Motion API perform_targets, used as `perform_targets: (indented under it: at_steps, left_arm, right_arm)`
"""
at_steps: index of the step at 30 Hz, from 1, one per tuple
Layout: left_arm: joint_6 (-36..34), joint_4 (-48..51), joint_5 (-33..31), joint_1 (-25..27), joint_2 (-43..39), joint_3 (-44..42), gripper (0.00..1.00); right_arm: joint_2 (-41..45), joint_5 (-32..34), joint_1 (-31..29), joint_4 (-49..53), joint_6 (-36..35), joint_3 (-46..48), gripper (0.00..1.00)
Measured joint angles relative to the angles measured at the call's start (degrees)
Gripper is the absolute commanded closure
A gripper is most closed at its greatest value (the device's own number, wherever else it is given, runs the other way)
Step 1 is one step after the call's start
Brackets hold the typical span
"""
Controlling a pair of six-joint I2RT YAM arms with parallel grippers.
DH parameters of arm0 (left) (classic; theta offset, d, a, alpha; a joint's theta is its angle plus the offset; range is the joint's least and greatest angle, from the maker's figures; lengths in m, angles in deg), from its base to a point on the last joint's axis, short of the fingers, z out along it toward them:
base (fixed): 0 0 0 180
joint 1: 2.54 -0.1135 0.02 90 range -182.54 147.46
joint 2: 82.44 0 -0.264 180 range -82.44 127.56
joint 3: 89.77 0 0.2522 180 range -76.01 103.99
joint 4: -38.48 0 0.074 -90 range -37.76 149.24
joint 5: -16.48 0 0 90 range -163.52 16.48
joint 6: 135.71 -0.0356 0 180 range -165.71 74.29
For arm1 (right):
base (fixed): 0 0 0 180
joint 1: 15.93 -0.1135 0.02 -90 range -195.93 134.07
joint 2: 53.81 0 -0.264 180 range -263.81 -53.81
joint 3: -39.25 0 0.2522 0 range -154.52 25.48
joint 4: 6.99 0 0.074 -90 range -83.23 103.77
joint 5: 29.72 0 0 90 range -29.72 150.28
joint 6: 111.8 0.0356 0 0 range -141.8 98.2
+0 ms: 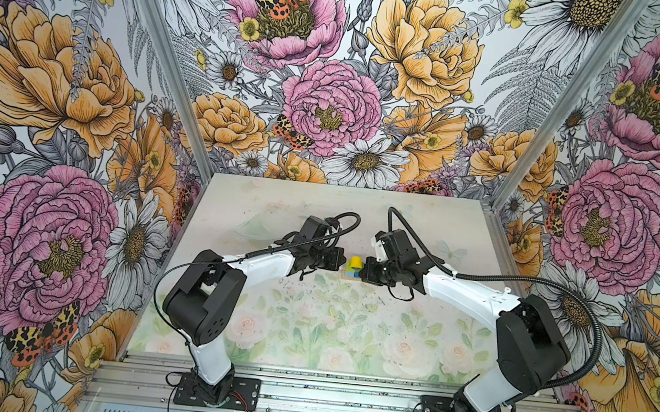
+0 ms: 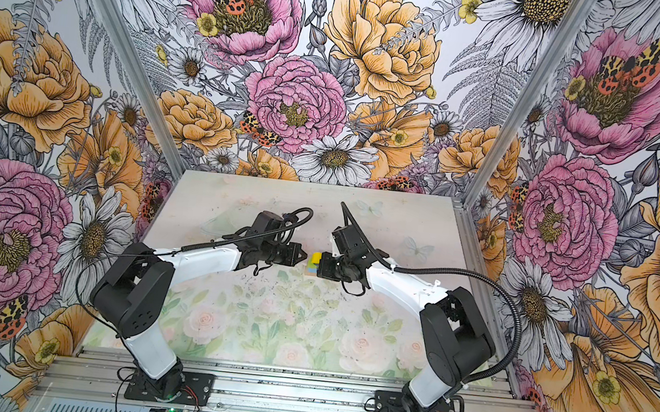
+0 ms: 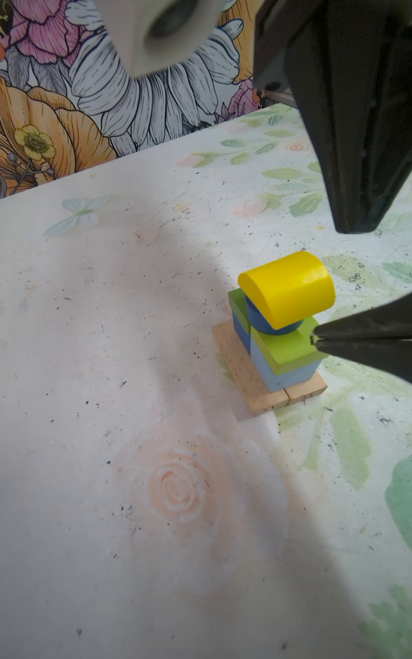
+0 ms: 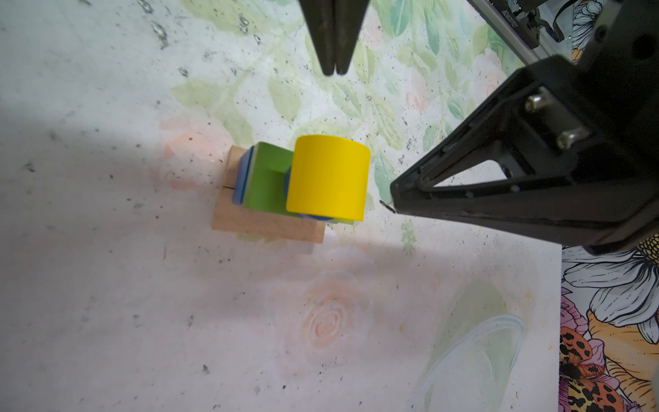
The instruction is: Build the wood block tower
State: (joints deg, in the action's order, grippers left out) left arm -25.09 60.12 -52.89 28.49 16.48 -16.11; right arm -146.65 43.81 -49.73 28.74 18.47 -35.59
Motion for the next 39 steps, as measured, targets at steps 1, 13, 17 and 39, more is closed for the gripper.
perform_targets:
  at_steps: [1, 13, 17, 39]
  left_arm:
    - [0.00, 0.00, 0.02, 0.00, 0.00, 0.04, 1.00]
    - [0.22, -0.44, 0.70, 0.26, 1.16, 0.31, 1.00]
    - [0.22, -0.44, 0.92, 0.26, 1.38, 0.33, 1.00]
    - [0.42, -0.83, 1.55, 0.74, 2.84, 1.29, 1.00]
  right_arm:
    - [-0.11, 0.02, 0.00, 0.02, 0.04, -0.20, 1.00]
    - [-1.92, -0.02, -0.04, -0.66, 0.46, -1.88, 1.00]
    - [-2.34, -0.02, -0.04, -0.63, 0.46, -2.14, 1.00]
    - [-4.17, -0.22, -0.04, -1.03, 0.46, -3.50, 1.00]
